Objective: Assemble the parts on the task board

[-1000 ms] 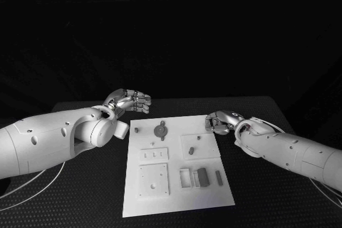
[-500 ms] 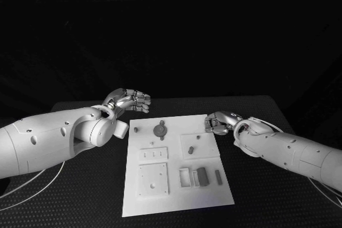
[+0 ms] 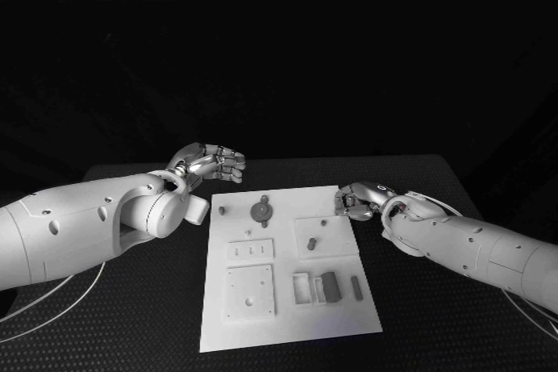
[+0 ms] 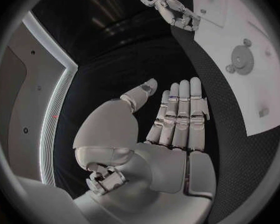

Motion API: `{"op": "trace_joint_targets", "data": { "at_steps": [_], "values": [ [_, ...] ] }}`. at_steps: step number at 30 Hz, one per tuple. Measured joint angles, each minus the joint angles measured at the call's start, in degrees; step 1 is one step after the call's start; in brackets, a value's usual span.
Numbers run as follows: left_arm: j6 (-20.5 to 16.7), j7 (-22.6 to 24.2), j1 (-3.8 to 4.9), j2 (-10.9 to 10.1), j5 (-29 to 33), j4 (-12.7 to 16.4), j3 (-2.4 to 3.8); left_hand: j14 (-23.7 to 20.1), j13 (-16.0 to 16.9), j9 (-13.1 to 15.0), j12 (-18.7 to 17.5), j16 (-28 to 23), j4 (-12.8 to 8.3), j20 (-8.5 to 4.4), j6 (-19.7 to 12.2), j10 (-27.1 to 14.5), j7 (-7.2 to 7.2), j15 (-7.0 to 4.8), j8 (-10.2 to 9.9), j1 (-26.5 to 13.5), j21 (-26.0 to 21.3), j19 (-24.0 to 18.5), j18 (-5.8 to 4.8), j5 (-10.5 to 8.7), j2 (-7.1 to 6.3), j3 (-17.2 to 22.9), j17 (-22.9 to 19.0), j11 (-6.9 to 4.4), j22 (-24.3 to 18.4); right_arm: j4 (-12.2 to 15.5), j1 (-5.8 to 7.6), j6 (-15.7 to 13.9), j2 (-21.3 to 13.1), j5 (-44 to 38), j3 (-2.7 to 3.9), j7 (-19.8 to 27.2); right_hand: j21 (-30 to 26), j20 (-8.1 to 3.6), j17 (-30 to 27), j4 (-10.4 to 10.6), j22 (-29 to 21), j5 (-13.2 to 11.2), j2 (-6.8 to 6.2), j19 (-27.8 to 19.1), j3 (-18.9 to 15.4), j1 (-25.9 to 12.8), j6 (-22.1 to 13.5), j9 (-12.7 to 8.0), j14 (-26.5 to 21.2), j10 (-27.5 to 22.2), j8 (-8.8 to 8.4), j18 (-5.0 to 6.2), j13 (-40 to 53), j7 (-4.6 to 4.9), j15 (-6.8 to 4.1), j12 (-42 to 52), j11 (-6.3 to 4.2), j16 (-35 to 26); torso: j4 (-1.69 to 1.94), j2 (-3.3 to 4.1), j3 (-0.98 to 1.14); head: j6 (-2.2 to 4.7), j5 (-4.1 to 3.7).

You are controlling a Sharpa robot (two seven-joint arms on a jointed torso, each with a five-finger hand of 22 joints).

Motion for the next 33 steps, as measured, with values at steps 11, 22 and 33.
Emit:
{"op": "trace_joint_targets", "data": {
  "at_steps": [11, 22, 33],
  "values": [
    [0.0, 0.0, 0.01, 0.0, 0.0, 0.0, 0.00, 0.0, 0.0, 0.0, 0.0, 0.0, 0.0, 0.00, 0.0, 0.0, 0.00, 0.00, 0.0, 0.0, 0.0, 0.0, -0.04, 0.00, 0.00, 0.0, 0.0, 0.00, 0.0, 0.3, -0.07, -0.1, -0.1, 0.4, -0.02, 0.8, 0.0, 0.01, -0.2, 0.0, 0.0, 0.0, -0.48, 0.0, 0.0, 0.5, 0.0, -0.8, -0.2, -0.2, -1.80, 0.01, -0.1, 0.00, 0.20, 0.0, 0.15, 0.0, -0.01, 0.00, 0.01, -0.11, -0.05],
    [0.0, 0.0, 0.01, 0.0, 0.0, 0.0, 0.00, 0.0, 0.0, 0.0, 0.0, -0.2, 0.0, 0.00, 0.0, 0.0, 0.00, 0.00, 0.0, 0.0, 0.0, 0.0, -0.12, 0.00, 0.00, 0.0, 0.0, 0.00, 0.0, 0.9, -0.29, -2.1, -0.4, 0.3, -0.07, 0.8, 0.4, 0.28, -0.4, 0.2, 0.3, 0.0, -0.02, -0.3, 0.3, -0.5, 0.0, -3.4, -0.3, 0.1, -2.15, 0.48, -1.4, 0.00, -0.10, -1.1, -0.12, 0.5, -0.01, -0.01, 0.02, -0.16, -0.13],
    [-0.1, -0.1, 0.01, -0.1, 0.0, 0.0, 0.00, 0.1, 0.2, 0.0, -0.2, -0.2, 0.1, 0.00, 0.0, 0.0, 0.00, -0.06, 0.0, 0.0, -0.2, 0.0, 0.48, 0.00, 0.00, 0.1, 0.2, 0.00, 0.1, 2.4, -0.30, -4.5, -1.2, 0.3, -0.07, 0.2, 0.7, 0.00, -0.4, 0.2, 0.4, 0.0, -0.08, 0.0, 0.3, -0.5, 0.5, -3.8, 0.0, 0.5, -2.39, 0.62, -1.5, -0.50, -0.33, -1.1, -0.54, 0.9, -0.01, -0.03, 0.01, -0.20, -0.08]
  ]
}}
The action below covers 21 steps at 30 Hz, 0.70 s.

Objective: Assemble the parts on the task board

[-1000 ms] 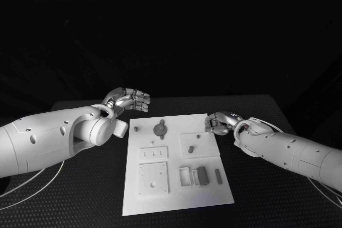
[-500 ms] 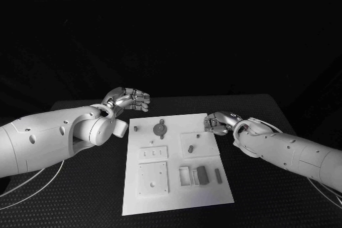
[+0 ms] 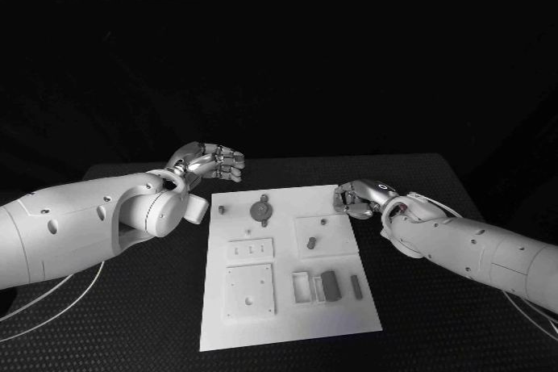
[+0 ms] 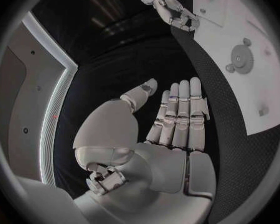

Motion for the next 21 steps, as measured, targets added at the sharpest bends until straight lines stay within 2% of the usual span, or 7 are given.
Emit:
{"op": "trace_joint_targets", "data": {
  "at_steps": [2, 7, 10, 13, 21],
  "values": [
    [-0.2, -0.2, 0.00, 0.0, 0.0, 0.0, 0.00, 0.3, 0.2, 0.1, 0.0, 0.0, 0.1, -0.12, 0.3, 0.3, -0.31, -0.03, 0.0, 0.0, 0.0, 0.1, 0.00, 0.00, 0.00, 0.1, 0.1, -0.05, 0.1, 1.0, 0.01, -0.3, -0.5, 0.0, 0.04, -0.2, 0.0, 0.00, 0.0, 0.0, 0.0, 0.0, 0.00, 0.0, 0.0, 0.0, 0.1, 0.0, 0.1, 0.1, 0.00, 0.10, 0.0, -0.09, -0.07, 0.0, -0.09, 0.0, 0.00, -0.01, 0.00, 0.02, 0.03],
    [-0.7, -0.9, 0.02, -0.2, -0.1, 0.0, 0.00, 1.1, 1.1, 0.6, 1.1, -0.2, 0.6, -0.28, 3.3, 3.1, -1.66, -0.05, 1.4, -0.4, 0.0, 0.7, -0.02, -0.32, 0.38, -0.1, 0.6, -1.44, 0.6, 4.1, 0.85, -0.7, -1.5, -0.3, 0.33, -1.3, 0.2, -0.09, 0.0, 0.0, 0.0, 0.0, 0.00, 0.1, 0.0, 0.0, 0.1, -0.1, 0.1, 0.1, -0.14, 0.14, 0.0, -0.10, -0.07, 0.0, -0.09, 0.0, -0.08, -0.05, 0.00, 0.25, 0.12],
    [-1.0, -1.2, 0.07, -0.1, -0.2, 0.0, 0.00, 1.1, 1.2, 0.6, 1.2, -0.2, 0.6, -0.31, 3.9, 3.5, -1.84, -0.05, 1.4, -0.4, 0.0, 0.7, -0.03, -0.32, 0.38, -0.1, 0.7, -1.46, 0.7, 4.2, 1.49, -0.6, -1.1, -0.6, 0.47, -2.0, 0.2, -0.20, 0.0, 0.0, 0.0, 0.0, 0.00, 0.2, 0.0, 0.0, 0.2, -0.1, 0.1, 0.2, -0.24, 0.14, -0.1, -0.21, -0.07, 0.0, -0.19, 0.0, -0.10, -0.08, -0.02, 0.51, -0.08],
    [-1.2, -1.6, 0.07, 0.0, -0.2, 0.0, 0.00, 1.1, 1.2, 0.6, 1.2, -0.2, 0.6, -0.31, 3.9, 3.5, -1.84, -0.05, 1.4, -0.4, 0.0, 0.7, -0.04, -0.32, 0.38, -0.1, 0.7, -1.47, 0.7, 3.7, 1.43, -0.2, -0.9, -0.9, 0.42, -2.6, 0.2, -0.20, -0.1, 0.0, 0.0, 0.0, 0.00, 0.2, 0.0, 0.0, 0.2, -0.2, 0.1, 0.2, -0.24, 0.14, -0.1, -0.25, -0.07, 0.0, -0.19, 0.0, -0.05, -0.04, -0.01, 0.74, -0.34],
    [-1.6, -2.2, 0.06, -0.1, -0.3, -0.1, 0.00, 1.1, 1.2, 0.6, 1.2, -0.2, 0.6, -0.31, 3.9, 3.5, -1.84, -0.05, 1.4, -0.4, 0.0, 0.7, -0.09, -0.32, 0.38, -0.1, 0.8, -1.46, 0.7, 4.0, 1.31, 0.1, -1.1, -1.6, 0.37, -3.7, 0.2, -0.19, -0.1, 0.0, 0.0, 0.0, 0.00, 0.2, 0.0, 0.0, 0.3, -0.3, 0.1, 0.2, -0.24, 0.15, -0.1, -0.26, -0.07, 0.0, -0.21, 0.2, -0.03, 0.03, 0.03, 0.58, -0.20]
  ]
}}
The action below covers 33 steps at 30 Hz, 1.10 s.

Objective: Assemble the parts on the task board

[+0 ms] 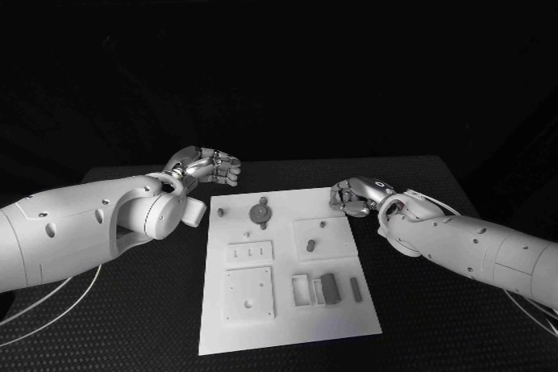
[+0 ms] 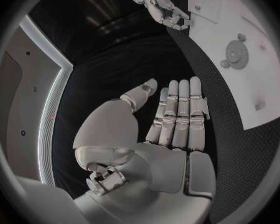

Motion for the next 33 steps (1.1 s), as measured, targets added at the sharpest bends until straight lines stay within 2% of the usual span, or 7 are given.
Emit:
{"op": "trace_joint_targets", "data": {
  "at_steps": [5, 11, 16, 18, 25, 26, 33],
  "values": [
    [-0.1, -1.5, 0.00, 0.2, -0.8, 0.0, 0.00, 0.8, 0.2, -0.1, 0.0, 0.0, 0.9, -0.32, 0.6, 0.4, -0.23, -0.31, 0.0, -0.6, 0.0, 0.3, -0.33, -0.63, 0.57, -0.6, 0.3, -0.38, 0.3, 3.0, 0.02, -0.8, -0.5, -1.7, 0.01, -1.4, 0.0, 0.06, -0.1, 0.0, 0.0, 0.0, 0.00, 0.3, 0.0, 0.0, 0.2, -0.1, 0.2, 0.1, 0.00, 0.03, -0.1, -0.15, -0.19, 0.0, -0.09, 0.0, 0.03, 0.00, 0.00, 0.17, 0.09],
    [0.7, -5.5, 0.00, 0.4, -3.4, -0.1, 0.00, 1.6, 0.6, -0.1, 0.0, 0.0, 2.8, -0.42, 1.6, 1.4, -0.58, -0.61, 0.0, -3.3, 0.0, 1.0, 0.47, -0.94, -0.68, -2.1, 0.8, -0.81, 0.8, 7.8, 0.02, -2.2, -1.1, -4.6, 0.02, -4.1, 0.3, -0.13, -0.2, 0.0, 0.1, 0.0, 0.00, 0.5, 0.0, 0.0, 0.4, -0.2, 0.4, 0.3, -0.06, 0.06, -0.1, -0.36, -0.40, 0.0, -0.29, 0.2, 0.07, -0.03, -0.01, 0.25, 0.25],
    [2.4, -9.8, 0.00, 0.9, -5.6, -0.3, -0.01, 1.8, 0.7, -0.3, 0.0, 0.0, 4.1, -0.64, 1.8, 1.8, -0.78, -0.82, 0.0, -5.3, 0.0, 1.2, 0.51, -0.94, -0.74, -3.0, 1.2, -0.80, 1.1, 11.0, 0.31, -3.1, -1.8, -6.4, 0.19, -6.3, 0.3, -0.42, -0.3, -0.2, 0.1, 0.0, -0.25, 0.8, 0.2, 0.2, 0.6, -0.3, 0.5, 0.5, -0.21, 0.07, -0.2, -0.55, -0.47, 0.0, -0.49, 0.3, 0.04, -0.08, -0.07, 0.36, 0.30],
    [3.0, -11.3, 0.00, 1.2, -6.2, -0.3, -0.02, 1.8, 0.9, -0.4, 0.0, 0.0, 4.0, -0.64, 1.8, 1.8, -0.78, -0.82, -0.2, -6.0, 0.0, 1.2, 0.51, -0.94, -0.23, -4.2, 1.4, -0.80, 1.3, 12.1, 0.45, -3.3, -1.9, -6.9, 0.24, -7.0, 0.3, -0.42, -0.3, -0.2, 0.1, 0.0, -0.24, 0.8, 0.2, 0.2, 0.6, -0.4, 0.5, 0.5, -0.21, 0.06, -0.2, -0.55, -0.47, 0.0, -0.49, 0.5, 0.03, -0.11, -0.10, 0.45, 0.30],
    [4.8, -16.3, -0.07, 3.0, -7.9, -0.8, -0.05, 1.8, 0.9, -0.8, 0.0, -0.4, 3.7, -0.63, 1.8, 1.8, -0.78, -0.82, -0.9, -6.8, 0.0, 1.2, 0.50, -0.94, 0.19, -5.4, 1.8, -0.80, 1.5, 16.2, 0.54, -3.9, -2.3, -8.3, 0.41, -9.0, 0.3, -0.41, -0.3, -0.2, 0.1, 0.0, -0.23, 0.8, 0.2, 0.2, 0.6, -0.4, 0.7, 0.6, -0.21, 0.07, -0.2, -0.56, -0.68, 0.0, -0.61, 0.5, -0.17, -0.54, -0.28, 0.67, 0.70],
    [4.9, -16.8, -0.10, 3.3, -8.1, -0.9, -0.07, 1.8, 0.9, -0.9, -0.2, -0.4, 3.8, -0.63, 1.6, 1.8, -0.61, -0.82, -0.9, -6.9, 0.0, 1.2, 0.49, -0.94, 0.22, -5.7, 1.8, -0.80, 1.5, 16.8, 0.54, -4.0, -2.3, -8.4, 0.44, -9.2, 0.3, -0.41, -0.4, -0.2, 0.0, 0.0, -0.23, 0.8, 0.2, 0.2, 0.9, -0.4, 0.7, 0.7, -0.21, 0.09, -0.2, -0.89, -0.71, 0.0, -0.70, 0.5, -0.22, -0.66, -0.33, 0.68, 0.82],
    [5.9, -19.9, -0.54, 4.7, -8.9, -1.2, -1.02, 1.8, 1.0, -1.1, -0.5, -0.7, 3.8, -0.62, 1.5, 1.8, -0.51, -0.82, -1.4, -7.2, 0.0, 1.2, 0.45, -0.94, 0.52, -6.0, 1.9, -0.80, 1.5, 20.4, 0.63, -4.3, -2.2, -9.2, 0.65, -10.5, 0.6, -0.59, -0.4, -0.2, 0.0, 0.0, -0.23, 1.0, 0.2, 0.2, 1.1, -0.5, 0.7, 0.8, -0.21, 0.14, -0.2, -1.12, -0.73, 0.0, -0.81, 0.5, -0.46, -1.41, -0.54, 0.73, 1.36]
  ]
}}
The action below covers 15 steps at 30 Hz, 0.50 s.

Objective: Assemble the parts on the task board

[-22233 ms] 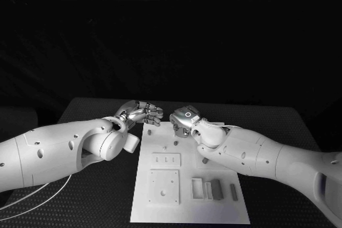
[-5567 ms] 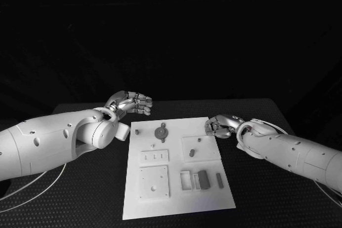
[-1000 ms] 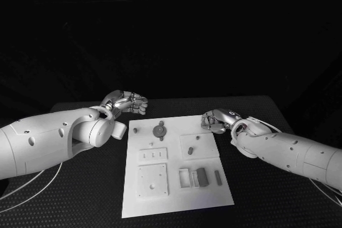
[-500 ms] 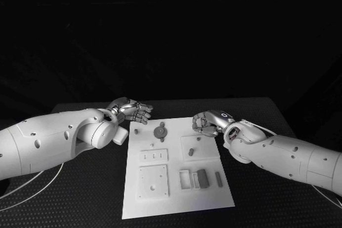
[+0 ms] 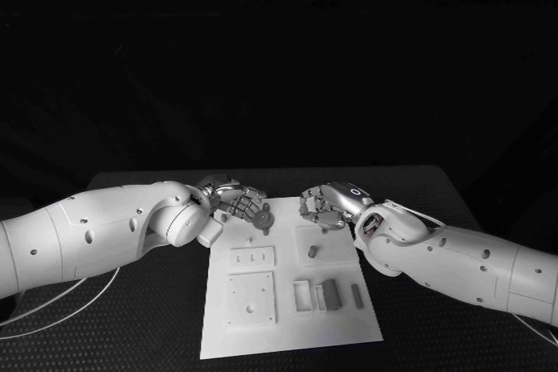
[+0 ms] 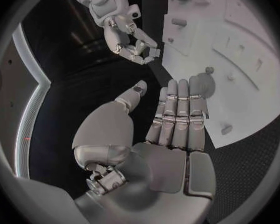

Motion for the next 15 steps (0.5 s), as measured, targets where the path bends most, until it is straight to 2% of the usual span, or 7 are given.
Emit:
{"op": "trace_joint_targets", "data": {
  "at_steps": [1, 2, 3, 5, 8, 15],
  "values": [
    [0.1, -0.2, -0.06, 0.2, -0.1, 0.0, -0.02, -0.1, 0.0, 0.0, 0.0, 0.0, 0.0, 0.00, 0.0, 0.0, 0.00, 0.05, -0.2, 0.0, 0.0, 0.0, -0.01, 0.00, 0.00, 0.0, 0.0, 0.00, 0.0, 0.4, 0.03, -0.1, 0.1, -0.1, 0.02, -0.2, 0.0, 0.16, 0.0, 0.0, 0.0, 0.0, 0.00, 0.2, 0.0, 0.0, 0.7, -0.1, -0.1, -0.1, -0.09, 0.02, 0.0, -0.67, -0.05, 0.0, -0.05, 0.0, -0.02, -0.11, -0.03, 0.00, 0.09],
    [0.3, -0.4, -0.10, 0.3, -0.1, 0.0, -0.03, -0.2, 0.0, 0.0, 0.0, 0.0, 0.0, 0.00, 0.0, 0.0, 0.00, 0.16, -0.2, 0.0, 0.0, 0.0, -0.01, 0.00, 0.00, 0.0, 0.0, 0.00, 0.0, 0.7, 0.06, -0.1, 0.1, -0.1, 0.04, -0.3, 0.0, 0.15, 0.0, -0.1, 0.0, -0.1, -0.32, 0.2, -0.1, -0.2, 5.5, -0.6, -0.5, -0.8, -0.62, 0.66, 0.0, -2.05, -0.51, 0.0, -0.75, 0.0, -0.04, -0.21, -0.04, 0.01, 0.20],
    [0.5, -0.6, -0.14, 0.4, -0.1, 0.0, -0.03, -0.2, 0.0, 0.0, 0.0, 0.0, 0.0, 0.00, 0.0, 0.0, 0.00, 0.16, -0.2, 0.0, -0.1, 0.0, -0.03, 0.00, 0.00, 0.0, 0.0, 0.00, 0.0, 1.0, 0.08, -0.1, 0.1, -0.2, 0.05, -0.4, 0.0, 0.14, -0.1, -0.1, 0.0, -0.1, -0.76, 0.2, -0.1, -0.4, 5.6, -0.6, -0.6, -0.9, -0.75, 0.81, 0.0, -2.11, -0.61, 0.0, -0.82, 0.0, -0.07, -0.34, -0.05, 0.01, 0.29],
    [0.9, -1.0, -0.26, 0.6, -0.1, 0.2, -0.03, -0.2, 0.0, -0.1, 0.0, 0.0, 0.0, 0.00, 0.0, 0.0, 0.00, 0.16, -0.2, 0.0, -0.2, 0.0, -0.04, 0.00, 0.00, 0.0, 0.0, 0.00, 0.0, 1.6, 0.09, -0.2, 0.2, -0.3, 0.07, -0.6, 0.0, 0.14, -0.1, -0.1, 0.0, -0.1, -0.86, 0.2, -0.1, -0.4, 5.7, -0.5, -0.6, -0.9, -0.73, 0.84, 0.0, -2.21, -0.63, 0.0, -0.88, 0.0, -0.10, -0.50, -0.09, 0.01, 0.42],
    [1.5, -1.4, -0.45, 0.8, -0.2, 0.5, -0.04, -0.2, 0.0, -0.1, 0.0, 0.0, 0.0, 0.22, 0.0, 0.0, 0.00, 0.16, -0.2, -0.2, -0.2, -0.2, -0.06, 0.00, 0.22, 0.0, 0.1, 0.03, 0.0, 2.3, 0.13, -0.3, 0.4, -0.4, 0.14, -0.8, 0.0, 0.14, -0.1, -0.1, 0.0, -0.1, -0.85, 0.2, -0.1, -0.4, 5.9, -0.5, -0.6, -0.9, -0.59, 0.84, 0.0, -2.19, -0.63, 0.0, -0.88, 0.0, -0.10, -0.72, -0.19, -0.05, 0.54],
    [3.1, -1.8, -0.62, 1.2, 0.0, 1.5, -0.06, -0.4, 0.0, -0.2, -0.4, -0.4, 0.2, 0.22, 0.0, -0.4, 0.00, 0.42, -0.4, -0.9, -0.5, -0.2, -0.28, 0.01, 0.01, -0.6, 0.2, 0.42, 0.0, 3.3, 0.16, -0.4, 0.9, -0.5, 0.16, -1.1, 0.0, 0.15, -0.1, -0.1, 0.0, -0.1, -0.86, 0.2, -0.1, -0.4, 5.9, -0.4, -0.6, -0.9, -0.57, 0.84, 0.0, -2.19, -0.62, 0.0, -0.88, 0.0, -0.12, -0.83, -0.23, 0.04, 0.83]
  ]
}}
